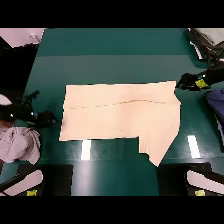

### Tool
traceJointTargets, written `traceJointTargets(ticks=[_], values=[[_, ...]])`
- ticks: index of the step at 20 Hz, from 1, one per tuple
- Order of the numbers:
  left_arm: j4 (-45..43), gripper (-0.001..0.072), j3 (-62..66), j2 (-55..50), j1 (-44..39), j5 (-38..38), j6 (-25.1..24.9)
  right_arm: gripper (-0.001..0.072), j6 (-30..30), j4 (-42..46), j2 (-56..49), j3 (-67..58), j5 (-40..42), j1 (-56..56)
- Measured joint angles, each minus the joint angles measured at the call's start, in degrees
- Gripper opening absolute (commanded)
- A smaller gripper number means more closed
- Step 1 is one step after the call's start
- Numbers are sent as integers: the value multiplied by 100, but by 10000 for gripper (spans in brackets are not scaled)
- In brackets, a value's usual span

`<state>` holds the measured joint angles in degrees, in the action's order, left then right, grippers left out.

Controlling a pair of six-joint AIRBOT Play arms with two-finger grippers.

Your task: Fold the shirts.

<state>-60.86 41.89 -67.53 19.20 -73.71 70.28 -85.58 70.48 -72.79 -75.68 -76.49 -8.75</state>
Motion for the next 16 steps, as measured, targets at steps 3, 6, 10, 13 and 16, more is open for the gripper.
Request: traceJointTargets(ticks=[3, 6, 10, 13, 16], values=[[151, 536, -649, 197, 85, 63, -4, 384, 11, -31, 66, 0, 22, 28], [345, 535, -951, 284, 109, 85, 0, 384, 17, -39, 92, 0, 9, 35], [424, 154, -1119, 291, 105, 234, -59, 384, 20, -46, 105, 0, -251, 37], [623, 23, -1143, 302, 111, 227, -153, 384, 22, -46, 136, 61, -577, -37], [758, 21, -1150, 308, 109, 168, -225, 383, 22, -46, 372, 533, -752, -221]])
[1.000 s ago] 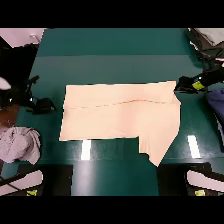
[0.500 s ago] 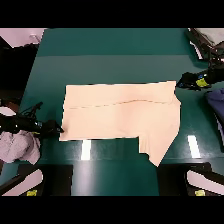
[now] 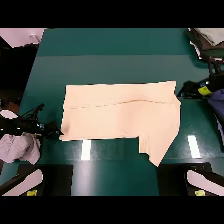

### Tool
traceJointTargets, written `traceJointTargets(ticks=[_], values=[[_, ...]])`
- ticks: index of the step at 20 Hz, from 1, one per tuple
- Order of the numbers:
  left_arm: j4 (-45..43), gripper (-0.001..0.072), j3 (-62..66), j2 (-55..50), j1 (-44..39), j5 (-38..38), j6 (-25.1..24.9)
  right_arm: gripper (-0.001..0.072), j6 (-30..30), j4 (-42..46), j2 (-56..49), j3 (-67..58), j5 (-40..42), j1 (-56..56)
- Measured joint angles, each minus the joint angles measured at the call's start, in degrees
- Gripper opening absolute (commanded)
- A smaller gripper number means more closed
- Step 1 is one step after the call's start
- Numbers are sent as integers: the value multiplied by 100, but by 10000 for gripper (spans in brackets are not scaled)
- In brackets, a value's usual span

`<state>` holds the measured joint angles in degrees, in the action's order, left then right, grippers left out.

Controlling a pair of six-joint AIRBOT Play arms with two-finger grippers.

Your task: Fold the shirts.

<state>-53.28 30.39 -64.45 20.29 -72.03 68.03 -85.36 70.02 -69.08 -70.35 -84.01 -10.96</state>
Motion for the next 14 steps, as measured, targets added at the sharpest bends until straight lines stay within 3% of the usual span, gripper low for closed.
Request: traceJointTargets(ticks=[8, 14], values=[[129, 20, 369, 7, 2, -50, -46, 385, -2, 4, 1244, 2697, -251, -1027], [129, 20, 496, 50, 0, -4, -48, 385, 109, -280, 1574, 4232, -37, -1390]])
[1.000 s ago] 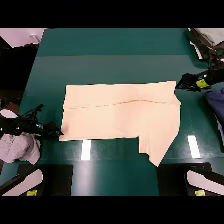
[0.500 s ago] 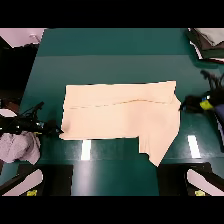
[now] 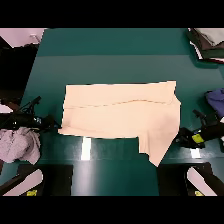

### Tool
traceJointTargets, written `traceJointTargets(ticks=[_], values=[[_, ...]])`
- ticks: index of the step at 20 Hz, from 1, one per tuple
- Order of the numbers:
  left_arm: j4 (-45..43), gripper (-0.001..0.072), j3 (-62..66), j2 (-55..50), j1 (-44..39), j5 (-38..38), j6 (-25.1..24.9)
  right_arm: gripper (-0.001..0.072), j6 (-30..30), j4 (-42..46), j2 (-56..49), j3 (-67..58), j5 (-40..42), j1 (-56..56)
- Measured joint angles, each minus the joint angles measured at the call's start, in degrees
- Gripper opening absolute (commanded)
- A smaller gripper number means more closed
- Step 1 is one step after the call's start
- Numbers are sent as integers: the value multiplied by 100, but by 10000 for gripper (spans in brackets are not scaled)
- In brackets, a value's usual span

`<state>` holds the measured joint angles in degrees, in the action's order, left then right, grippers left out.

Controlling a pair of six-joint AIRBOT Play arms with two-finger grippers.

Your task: Fold the shirts.

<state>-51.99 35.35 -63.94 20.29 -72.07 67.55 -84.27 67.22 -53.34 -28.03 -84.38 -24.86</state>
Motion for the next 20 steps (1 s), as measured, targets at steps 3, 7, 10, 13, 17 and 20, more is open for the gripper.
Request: traceJointTargets(ticks=[3, 7, 10, 13, 17, 20], values=[[-44, 20, 13, 131, 0, 74, 0, 363, 48, -254, 33, 380, 328, -37], [-146, 20, 17, 223, 0, 125, 37, 324, 68, -466, 50, 577, 619, -57], [-177, 20, 17, 247, 0, 133, 87, 290, 79, -564, 52, 621, 859, -55], [-192, 20, 17, 254, 0, 131, 107, 111, 142, -595, 52, 638, 1141, -55], [-199, 20, 17, 258, 0, 111, 114, 19, 310, -608, 50, 649, 1235, -52], [-216, 19, 17, 380, 0, 7, 116, 18, 426, -367, 52, 422, 1034, -52]])
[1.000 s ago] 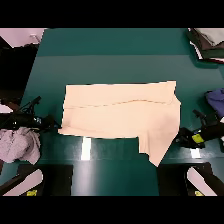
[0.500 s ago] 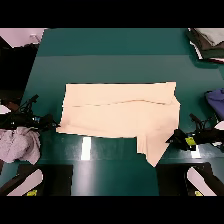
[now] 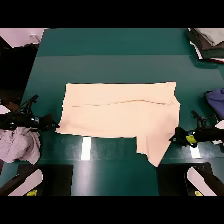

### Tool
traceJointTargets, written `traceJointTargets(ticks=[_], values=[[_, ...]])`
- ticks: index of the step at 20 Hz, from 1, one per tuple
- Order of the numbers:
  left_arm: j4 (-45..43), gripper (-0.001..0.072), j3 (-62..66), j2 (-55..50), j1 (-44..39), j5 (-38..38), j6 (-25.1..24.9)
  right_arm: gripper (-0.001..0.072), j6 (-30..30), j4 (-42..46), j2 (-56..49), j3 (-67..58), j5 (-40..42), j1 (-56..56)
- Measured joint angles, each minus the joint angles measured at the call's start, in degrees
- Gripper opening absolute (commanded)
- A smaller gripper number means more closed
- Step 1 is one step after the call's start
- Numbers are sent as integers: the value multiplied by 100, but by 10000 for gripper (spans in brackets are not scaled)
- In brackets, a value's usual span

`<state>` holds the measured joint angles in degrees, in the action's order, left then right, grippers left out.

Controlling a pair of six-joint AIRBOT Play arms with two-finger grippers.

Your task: Fold the shirts.

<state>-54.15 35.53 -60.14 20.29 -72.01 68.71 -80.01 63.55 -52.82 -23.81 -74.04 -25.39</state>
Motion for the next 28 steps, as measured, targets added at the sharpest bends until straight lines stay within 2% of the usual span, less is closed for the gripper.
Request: traceJointTargets(ticks=[5, 9, 12, 19, 24, 28], values=[[-243, 20, 0, 848, 0, -555, 195, 18, -17, 358, 621, -905, -1139, 0], [-101, 20, 118, 1193, -2, -861, 286, 18, -179, 448, 1158, -1661, -1270, 0], [37, 20, 398, 1270, -2, -761, 319, 18, -214, 442, 1132, -2149, -1093, 76], [323, 20, 826, 911, -168, 15, 319, 18, -302, 501, -155, -3331, -186, 1132], [343, 22, 1152, 125, -887, 850, 190, 18, -385, 555, -1316, -4120, 170, 1576], [306, 22, 1598, -573, -1075, 1388, 188, 18, -442, 564, -2052, -4662, 264, 1665]])
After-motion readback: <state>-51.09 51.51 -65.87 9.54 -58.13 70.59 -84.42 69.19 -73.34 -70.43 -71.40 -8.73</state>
